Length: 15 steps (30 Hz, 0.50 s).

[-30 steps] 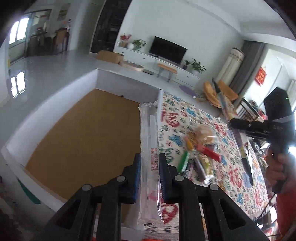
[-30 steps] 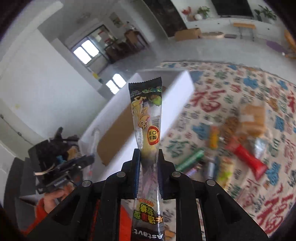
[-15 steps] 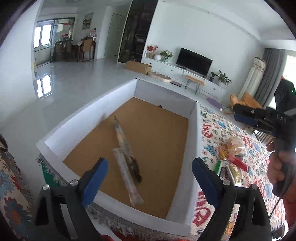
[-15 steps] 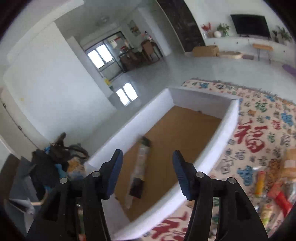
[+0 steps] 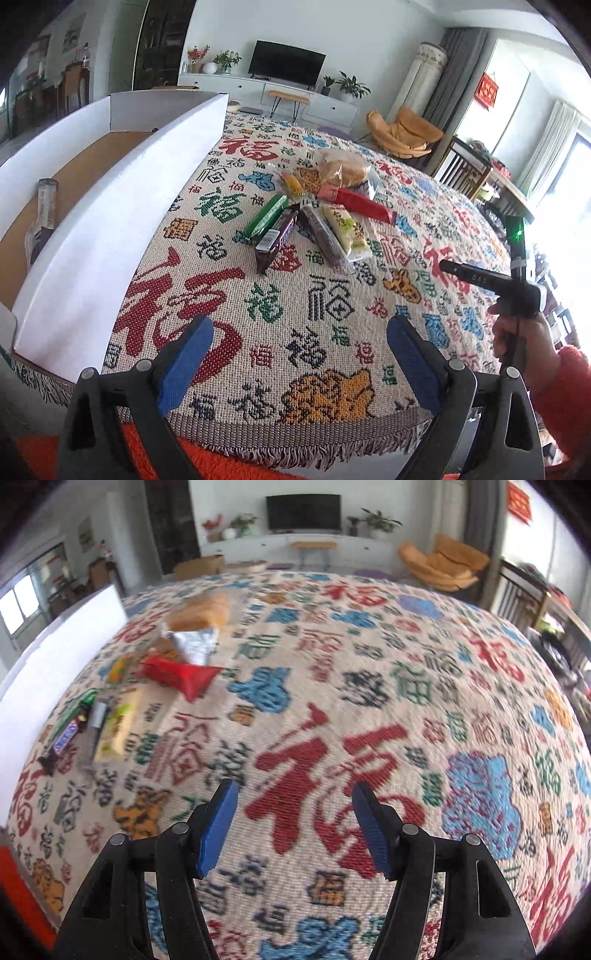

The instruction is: Organize snacks

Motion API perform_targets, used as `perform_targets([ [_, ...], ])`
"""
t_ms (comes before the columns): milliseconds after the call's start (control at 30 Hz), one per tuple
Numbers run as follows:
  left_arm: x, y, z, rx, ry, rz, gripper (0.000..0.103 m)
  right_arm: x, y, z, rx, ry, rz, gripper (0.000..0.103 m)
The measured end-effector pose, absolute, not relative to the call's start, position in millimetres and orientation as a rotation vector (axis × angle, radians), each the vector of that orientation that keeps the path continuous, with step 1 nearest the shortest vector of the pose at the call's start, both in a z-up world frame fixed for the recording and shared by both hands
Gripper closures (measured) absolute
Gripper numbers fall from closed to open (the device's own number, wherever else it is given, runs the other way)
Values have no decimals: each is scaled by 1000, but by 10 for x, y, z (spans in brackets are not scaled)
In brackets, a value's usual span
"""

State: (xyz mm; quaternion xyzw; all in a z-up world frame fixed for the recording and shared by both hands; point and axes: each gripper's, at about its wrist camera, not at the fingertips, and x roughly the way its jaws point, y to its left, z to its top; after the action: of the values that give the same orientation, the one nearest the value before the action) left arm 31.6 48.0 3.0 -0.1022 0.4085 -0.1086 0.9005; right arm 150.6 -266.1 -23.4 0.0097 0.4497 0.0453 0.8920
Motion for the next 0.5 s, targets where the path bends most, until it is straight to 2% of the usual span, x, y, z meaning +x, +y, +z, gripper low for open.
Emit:
perform_targets([
  [200, 272, 560, -201, -210, 857, -179, 9, 1698, -2573, -342, 15, 951, 83, 33],
  [300, 258, 582, -249, -218, 855, -184, 9, 1824, -2423, -377, 8, 941, 85, 29],
  [400, 226, 526, -253, -186, 844, -188, 9, 1915, -2291, -428, -39, 908, 42, 16],
  [500, 249, 472, -269, -162, 853, -210, 9, 1971, -2303, -436, -28, 917, 38, 13],
])
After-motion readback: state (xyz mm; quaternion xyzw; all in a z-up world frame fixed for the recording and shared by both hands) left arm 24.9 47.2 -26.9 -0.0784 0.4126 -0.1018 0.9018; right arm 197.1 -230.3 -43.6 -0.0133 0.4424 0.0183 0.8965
